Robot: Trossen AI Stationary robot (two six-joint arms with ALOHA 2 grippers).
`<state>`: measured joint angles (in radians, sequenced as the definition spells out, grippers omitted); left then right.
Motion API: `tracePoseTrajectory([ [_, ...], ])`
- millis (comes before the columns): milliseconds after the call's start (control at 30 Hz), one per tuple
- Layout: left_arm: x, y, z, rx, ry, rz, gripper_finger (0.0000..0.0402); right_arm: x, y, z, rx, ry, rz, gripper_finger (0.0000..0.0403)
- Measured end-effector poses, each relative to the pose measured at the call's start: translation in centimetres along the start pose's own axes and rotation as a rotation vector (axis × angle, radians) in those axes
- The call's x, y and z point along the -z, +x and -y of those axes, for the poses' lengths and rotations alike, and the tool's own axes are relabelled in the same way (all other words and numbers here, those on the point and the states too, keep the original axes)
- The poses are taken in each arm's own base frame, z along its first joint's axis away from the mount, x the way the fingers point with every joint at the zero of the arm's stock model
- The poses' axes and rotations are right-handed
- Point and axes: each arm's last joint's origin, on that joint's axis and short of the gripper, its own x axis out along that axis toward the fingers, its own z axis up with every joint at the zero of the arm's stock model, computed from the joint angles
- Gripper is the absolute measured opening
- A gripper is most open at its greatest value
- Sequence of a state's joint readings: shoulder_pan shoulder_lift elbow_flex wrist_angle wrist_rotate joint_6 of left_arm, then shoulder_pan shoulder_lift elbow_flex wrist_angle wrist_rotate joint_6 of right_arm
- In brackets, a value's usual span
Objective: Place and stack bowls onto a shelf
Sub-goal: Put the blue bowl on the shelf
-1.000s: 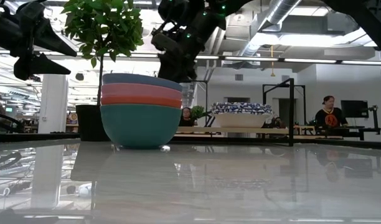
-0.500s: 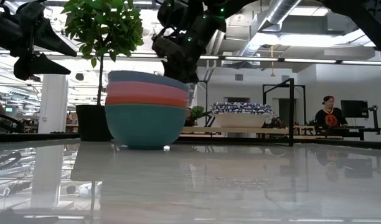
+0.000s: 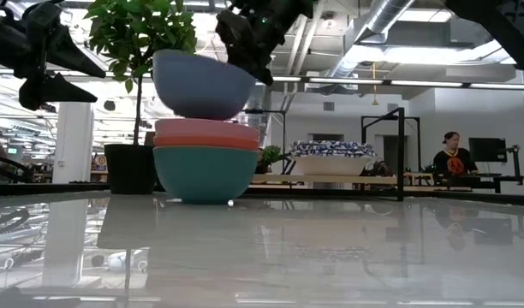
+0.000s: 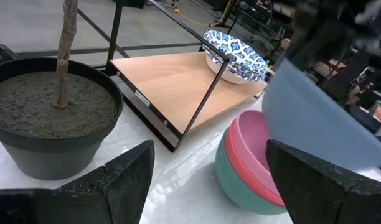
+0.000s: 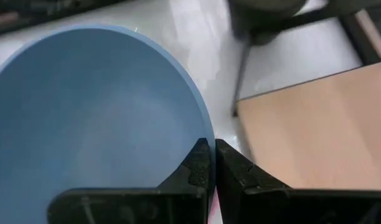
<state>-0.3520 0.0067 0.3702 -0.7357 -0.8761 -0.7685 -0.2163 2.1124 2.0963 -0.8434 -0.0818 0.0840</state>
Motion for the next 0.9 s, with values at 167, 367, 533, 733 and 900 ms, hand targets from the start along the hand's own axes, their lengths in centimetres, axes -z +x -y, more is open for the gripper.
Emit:
tracePoseTrajectory([
  [167,0.0,0.0,0.0,0.000,0.000,0.000,0.0293,-1.4,-2.4,2.6,0.040,0.063,0.034,0.0030],
  [367,0.0,0.0,0.0,0.000,0.000,0.000,0.0293,-1.4,-4.1,7.5,0.114,0.156,0.007,0.0030],
  [533,0.0,0.0,0.0,0.000,0.005,0.000,0.0293,-1.1,-4.9,11.9,0.176,0.270,0.036,0.0030],
  [733,0.0,0.0,0.0,-0.001,0.005,0.000,0.0293,0.0,-3.8,15.3,0.211,0.410,0.072,0.0030],
  [900,0.0,0.0,0.0,-0.001,0.005,0.001,0.0293,0.7,-2.6,16.1,0.216,0.435,0.088,0.0030],
])
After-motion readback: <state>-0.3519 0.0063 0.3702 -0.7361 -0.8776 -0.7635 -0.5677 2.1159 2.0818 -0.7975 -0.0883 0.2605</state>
